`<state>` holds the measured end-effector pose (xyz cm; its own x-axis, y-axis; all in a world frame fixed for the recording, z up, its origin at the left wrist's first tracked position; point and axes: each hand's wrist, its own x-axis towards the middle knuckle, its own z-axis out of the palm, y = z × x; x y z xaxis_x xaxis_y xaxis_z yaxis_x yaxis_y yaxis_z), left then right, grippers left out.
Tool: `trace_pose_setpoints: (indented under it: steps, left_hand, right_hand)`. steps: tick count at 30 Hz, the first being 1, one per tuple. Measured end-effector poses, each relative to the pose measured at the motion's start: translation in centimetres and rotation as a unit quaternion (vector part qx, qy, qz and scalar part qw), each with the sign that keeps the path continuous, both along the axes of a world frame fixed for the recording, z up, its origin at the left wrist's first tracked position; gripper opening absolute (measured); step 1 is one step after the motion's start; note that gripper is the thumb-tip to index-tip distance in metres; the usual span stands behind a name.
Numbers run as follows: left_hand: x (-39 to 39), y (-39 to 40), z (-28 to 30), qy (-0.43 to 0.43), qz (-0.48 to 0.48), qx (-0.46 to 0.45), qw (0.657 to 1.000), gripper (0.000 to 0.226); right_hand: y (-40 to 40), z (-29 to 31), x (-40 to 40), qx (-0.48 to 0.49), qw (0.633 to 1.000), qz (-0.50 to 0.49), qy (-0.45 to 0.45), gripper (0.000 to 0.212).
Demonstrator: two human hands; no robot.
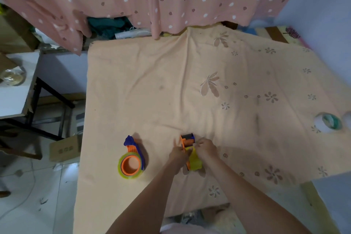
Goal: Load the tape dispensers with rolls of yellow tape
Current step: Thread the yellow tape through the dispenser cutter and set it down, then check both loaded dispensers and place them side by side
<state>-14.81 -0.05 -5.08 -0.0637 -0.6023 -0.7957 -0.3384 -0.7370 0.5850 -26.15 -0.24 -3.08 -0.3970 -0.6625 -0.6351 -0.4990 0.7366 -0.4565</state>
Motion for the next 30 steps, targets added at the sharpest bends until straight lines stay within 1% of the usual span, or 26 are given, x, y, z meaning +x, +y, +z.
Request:
trace_pose_setpoints:
  steps: [1,3,5,6,7,9,11,12,13,15,17,19,22,24,26,29,30]
  left_hand:
    - [0.6,0.0,0.5,-0.009,-0.002,-0.012,1.0,0.048]
    - [2.1,-0.2,1.6,-0.034,0.039,-0.046,0.998,0.034]
    - [4.2,-0.5,2.8,-0.088,0.084,-0.082,0.989,0.028]
    - [5.5,-0.5,3.3,-0.123,0.108,-0.099,0.982,0.027]
    - [7.0,-0.3,3.8,-0.158,0.137,-0.115,0.971,0.027]
    - [10.2,0.2,3.9,-0.2,0.216,-0.125,0.948,0.033]
    - [13.1,0.8,3.8,-0.217,0.282,-0.108,0.928,0.038]
    - [14.4,1.0,3.6,-0.218,0.296,-0.095,0.925,0.036]
    - [15.5,1.0,3.4,-0.219,0.29,-0.076,0.928,0.036]
    - [17.3,1.2,2.6,-0.22,0.236,-0.022,0.946,0.051]
    - [18.5,1.3,1.8,-0.204,0.203,0.019,0.958,0.066]
    - [19.2,1.5,0.8,-0.149,0.224,0.044,0.962,0.07]
    - [19.8,2.1,-0.1,-0.058,0.266,0.07,0.96,0.061]
    - [19.8,2.5,-0.4,-0.043,0.265,0.069,0.961,0.054]
    - [19.9,2.7,-0.2,-0.03,0.266,0.067,0.961,0.054]
    - [20.4,2.7,0.0,0.007,0.266,0.082,0.96,0.06]
    - [20.7,2.7,0.1,0.03,0.267,0.089,0.959,0.054]
  right_hand:
    - [0.1,0.4,0.3,-0.022,0.999,-0.029,0.014,0.024]
    - [0.2,1.3,1.2,-0.057,0.996,-0.067,0.034,0.019]
    - [-0.1,2.2,2.6,-0.092,0.992,-0.079,0.028,0.014]
    - [-0.3,2.5,3.6,-0.1,0.992,-0.075,0.019,0.016]
    - [-0.8,2.6,4.7,-0.098,0.993,-0.062,0.012,0.019]
    - [-1.5,2.7,7.2,-0.082,0.997,-0.017,0.004,0.023]
    - [-1.9,2.3,9.9,-0.066,0.997,0.04,-0.025,0.024]
    - [-2.0,2.1,11.2,-0.049,0.996,0.07,-0.039,0.025]
    - [-2.0,1.9,12.4,-0.027,0.993,0.099,-0.052,0.028]
    - [-2.1,1.4,14.7,0.029,0.986,0.149,-0.073,0.042]
    - [-2.4,0.6,16.6,0.069,0.973,0.209,-0.064,0.049]
    - [-2.6,-0.3,18.1,0.091,0.963,0.248,-0.043,0.049]
    - [-2.2,-1.5,19.4,0.11,0.955,0.274,-0.033,0.049]
    - [-2.0,-1.9,19.8,0.102,0.955,0.278,-0.021,0.048]
    - [-1.8,-2.0,20.1,0.086,0.956,0.282,0.015,0.043]
    - [-1.9,-1.7,20.0,0.073,0.962,0.261,0.031,0.034]
    - [-2.0,-1.4,19.6,0.075,0.96,0.266,0.035,0.034]
